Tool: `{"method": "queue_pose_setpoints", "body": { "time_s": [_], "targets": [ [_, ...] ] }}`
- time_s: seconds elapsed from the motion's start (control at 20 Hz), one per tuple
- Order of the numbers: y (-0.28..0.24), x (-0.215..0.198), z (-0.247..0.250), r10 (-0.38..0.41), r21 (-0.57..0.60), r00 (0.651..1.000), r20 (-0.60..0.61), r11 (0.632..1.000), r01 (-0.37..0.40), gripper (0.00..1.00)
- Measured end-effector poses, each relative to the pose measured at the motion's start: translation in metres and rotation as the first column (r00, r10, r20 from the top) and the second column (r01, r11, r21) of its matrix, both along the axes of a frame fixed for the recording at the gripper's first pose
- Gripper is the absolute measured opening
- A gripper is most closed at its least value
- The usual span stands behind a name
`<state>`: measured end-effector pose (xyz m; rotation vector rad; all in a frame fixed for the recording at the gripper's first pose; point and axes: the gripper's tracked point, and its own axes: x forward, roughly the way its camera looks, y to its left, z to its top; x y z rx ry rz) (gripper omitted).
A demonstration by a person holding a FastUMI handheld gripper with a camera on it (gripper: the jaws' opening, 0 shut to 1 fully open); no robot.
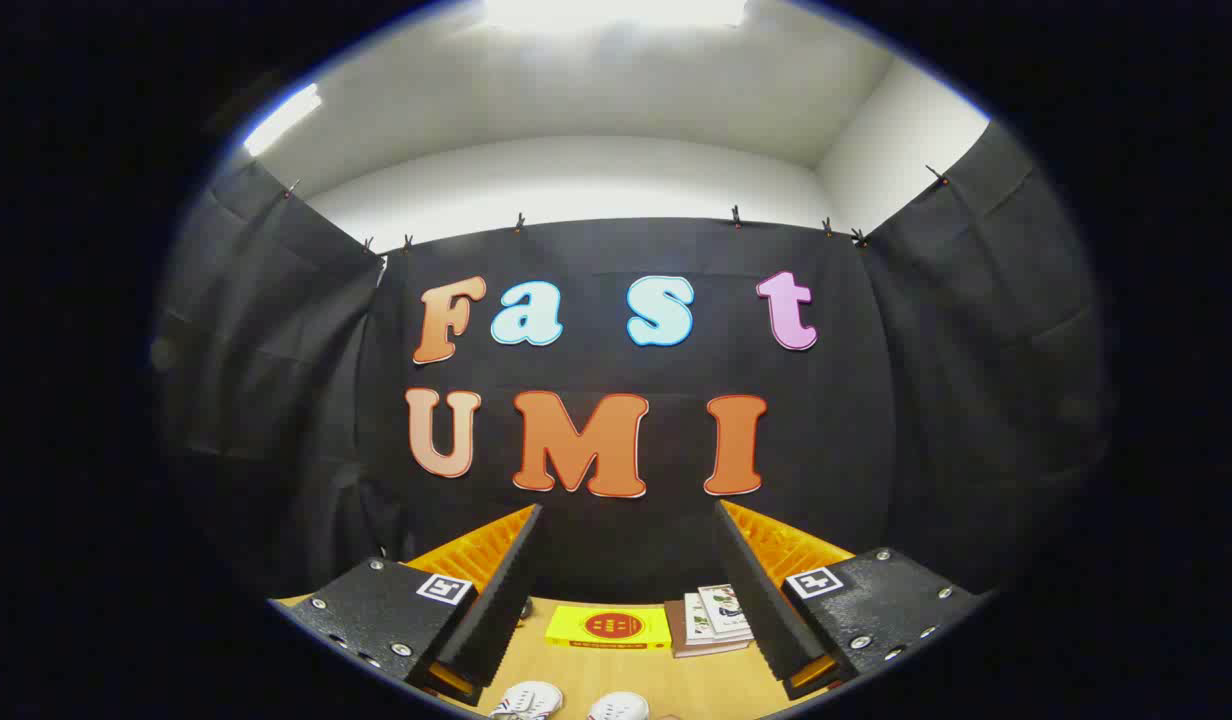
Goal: Open the storage box then place both shoes into the box .Put the left shoe in first, then the right shoe, with the right side of both shoes facing outward in a uniform manner.
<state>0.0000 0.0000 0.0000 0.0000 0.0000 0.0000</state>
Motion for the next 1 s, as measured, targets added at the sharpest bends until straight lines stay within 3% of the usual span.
{"method": "queue_pose_setpoints", "body": {
  "time_s": [0.3,1.0],
  "targets": [
    [0.015,0.008,0.019,0.048,-0.015,0.998,0.037,0.999,-0.048,0.98],
    [0.02,0.004,0.024,0.055,-0.007,0.998,0.03,0.998,-0.054,0.98]
  ]
}}
